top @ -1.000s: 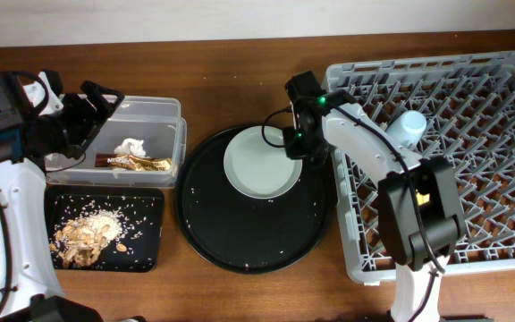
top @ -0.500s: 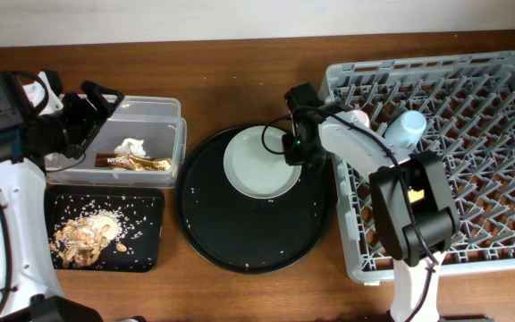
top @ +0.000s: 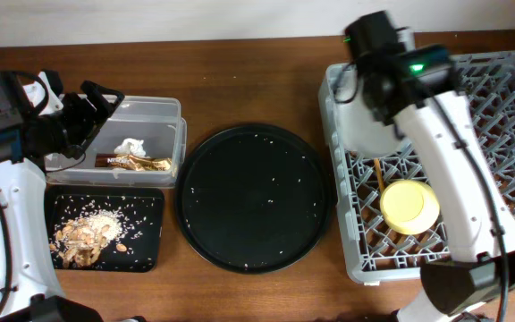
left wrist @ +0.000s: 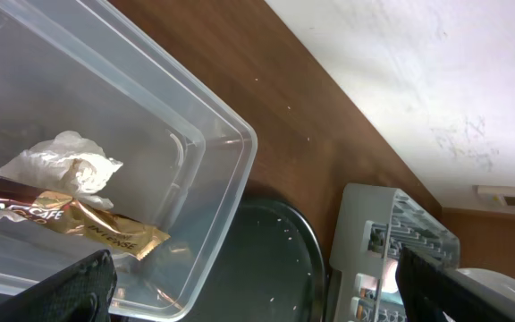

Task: Sort waste into correct bins and load items into the dishwasher rack
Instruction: 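Lift the white plate and stand it upright at the rack's back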

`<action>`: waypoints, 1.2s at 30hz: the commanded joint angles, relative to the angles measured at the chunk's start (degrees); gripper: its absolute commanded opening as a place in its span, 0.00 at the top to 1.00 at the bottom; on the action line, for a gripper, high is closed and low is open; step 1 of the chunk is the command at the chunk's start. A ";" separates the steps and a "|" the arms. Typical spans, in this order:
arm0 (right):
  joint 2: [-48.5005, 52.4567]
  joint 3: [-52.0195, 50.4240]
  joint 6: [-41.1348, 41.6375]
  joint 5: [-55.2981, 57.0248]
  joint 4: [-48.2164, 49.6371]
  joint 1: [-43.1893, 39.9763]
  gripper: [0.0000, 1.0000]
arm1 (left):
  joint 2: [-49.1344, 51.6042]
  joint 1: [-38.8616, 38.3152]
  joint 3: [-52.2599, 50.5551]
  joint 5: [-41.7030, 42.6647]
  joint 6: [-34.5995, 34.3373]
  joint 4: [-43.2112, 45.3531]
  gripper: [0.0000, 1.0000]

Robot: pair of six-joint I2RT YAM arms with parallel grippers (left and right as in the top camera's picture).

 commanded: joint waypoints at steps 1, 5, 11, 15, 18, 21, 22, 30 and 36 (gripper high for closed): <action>-1.51 0.87 -1.70 10.29 1.51 -10.73 0.96 | -0.02 0.15 0.15 0.17 -0.26 0.09 0.01; -1.14 0.85 -10.82 2.14 11.26 -26.56 0.96 | -0.02 0.15 0.15 0.17 -0.26 0.09 0.01; 8.48 0.83 -27.23 -12.00 18.25 -35.54 0.96 | -0.02 0.13 0.15 0.17 -0.26 0.09 0.01; 9.55 0.81 -37.09 -11.41 24.11 -32.30 0.96 | -0.02 0.13 0.15 0.17 -0.26 0.09 0.01; 9.70 0.74 -41.40 -11.41 26.34 -30.25 0.96 | -0.02 0.13 0.15 0.20 -0.26 0.09 0.01; 10.40 0.76 -42.51 -5.25 28.68 -30.25 0.96 | -0.02 0.13 0.15 0.20 -0.26 0.09 0.01; 10.40 0.76 -42.91 -4.22 28.98 -30.27 0.96 | -0.02 0.13 0.15 0.17 -0.26 0.09 0.01; 11.10 -1.20 -44.17 -4.33 28.89 -30.25 0.96 | -0.02 0.13 0.15 0.17 -0.26 0.09 0.01; 11.26 -1.20 -44.85 -8.52 28.41 -30.25 0.96 | -0.02 0.13 0.15 0.17 -0.26 0.09 0.01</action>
